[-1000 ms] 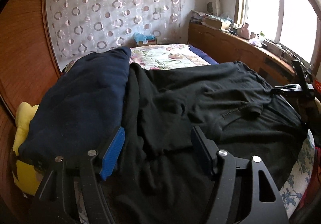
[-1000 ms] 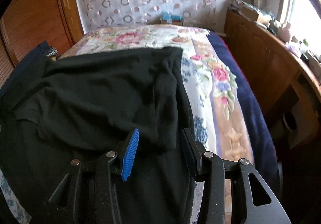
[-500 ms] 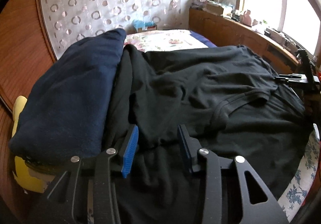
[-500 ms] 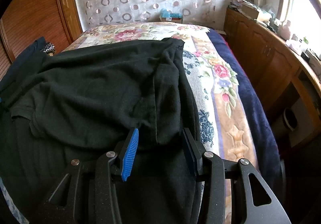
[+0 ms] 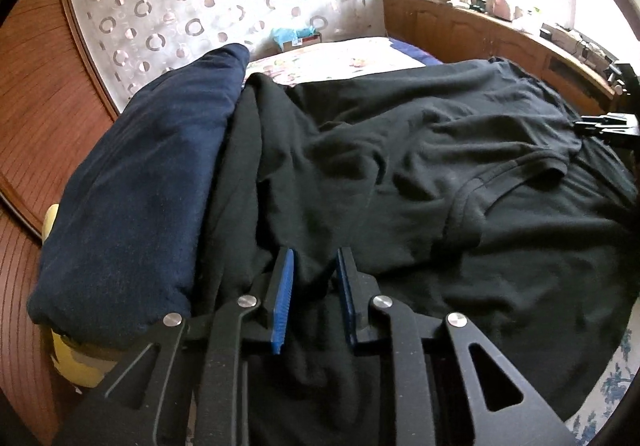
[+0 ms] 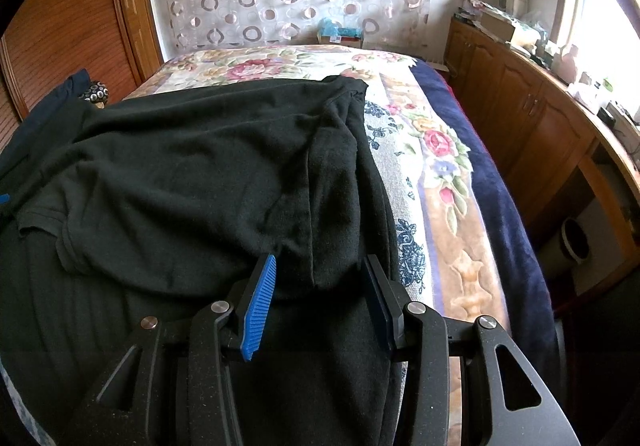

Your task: Fold small clothes

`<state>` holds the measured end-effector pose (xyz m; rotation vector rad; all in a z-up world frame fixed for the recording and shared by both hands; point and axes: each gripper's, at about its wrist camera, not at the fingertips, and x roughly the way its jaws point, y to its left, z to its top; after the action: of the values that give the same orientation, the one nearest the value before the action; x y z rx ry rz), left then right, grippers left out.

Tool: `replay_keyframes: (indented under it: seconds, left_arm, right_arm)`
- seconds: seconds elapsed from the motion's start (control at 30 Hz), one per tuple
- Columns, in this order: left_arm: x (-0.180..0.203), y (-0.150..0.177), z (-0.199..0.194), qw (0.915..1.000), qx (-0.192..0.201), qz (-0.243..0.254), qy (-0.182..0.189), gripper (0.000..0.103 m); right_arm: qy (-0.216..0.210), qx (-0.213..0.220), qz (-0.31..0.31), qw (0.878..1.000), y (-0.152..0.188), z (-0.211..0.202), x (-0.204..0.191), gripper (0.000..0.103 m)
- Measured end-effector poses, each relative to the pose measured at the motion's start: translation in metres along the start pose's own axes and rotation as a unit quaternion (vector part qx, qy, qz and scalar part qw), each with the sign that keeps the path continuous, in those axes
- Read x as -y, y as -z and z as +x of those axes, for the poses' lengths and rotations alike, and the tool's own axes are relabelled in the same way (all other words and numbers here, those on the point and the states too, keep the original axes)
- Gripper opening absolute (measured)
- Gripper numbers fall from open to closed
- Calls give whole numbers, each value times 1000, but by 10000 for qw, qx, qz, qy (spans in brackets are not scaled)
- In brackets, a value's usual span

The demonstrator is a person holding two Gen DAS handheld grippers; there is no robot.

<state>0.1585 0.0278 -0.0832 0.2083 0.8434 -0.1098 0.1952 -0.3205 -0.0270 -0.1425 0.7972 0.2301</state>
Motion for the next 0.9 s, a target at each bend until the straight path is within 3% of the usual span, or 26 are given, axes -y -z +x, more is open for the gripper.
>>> replay_keyframes:
  seconds: [0.1, 0.17, 0.23, 0.27, 0.33, 0.63, 0.9]
  left_arm:
    - [3, -1, 4, 9997, -94, 178, -170, 24]
    - [3, -1, 4, 9995, -111, 198, -203, 24]
    - [2, 0, 3, 9996, -74, 212, -187, 19]
    - [2, 0, 2, 9995, -55, 225, -208, 8]
    - [-1, -1, 0, 9998, -39, 164, -129, 5]
    - [-15, -14, -58, 9964, 818, -201, 132, 4]
    - [-24, -14, -98, 9902, 1311, -399, 279, 4]
  right_arm:
    - [-135, -46, -154, 9998, -5, 1, -4, 30]
    - [-163, -45, -234, 9996, -7, 1, -9, 8]
    - [-262, 37, -290, 9992, -9, -3, -13, 8]
    - [-292, 110, -303, 9991, -9, -6, -14, 8]
    - [-347, 264, -298, 9986, -10, -13, -16, 7]
    - [-385, 979, -129, 9944, -11, -50, -4, 7]
    - [-432, 1276, -192, 9907, -2, -84, -1, 6]
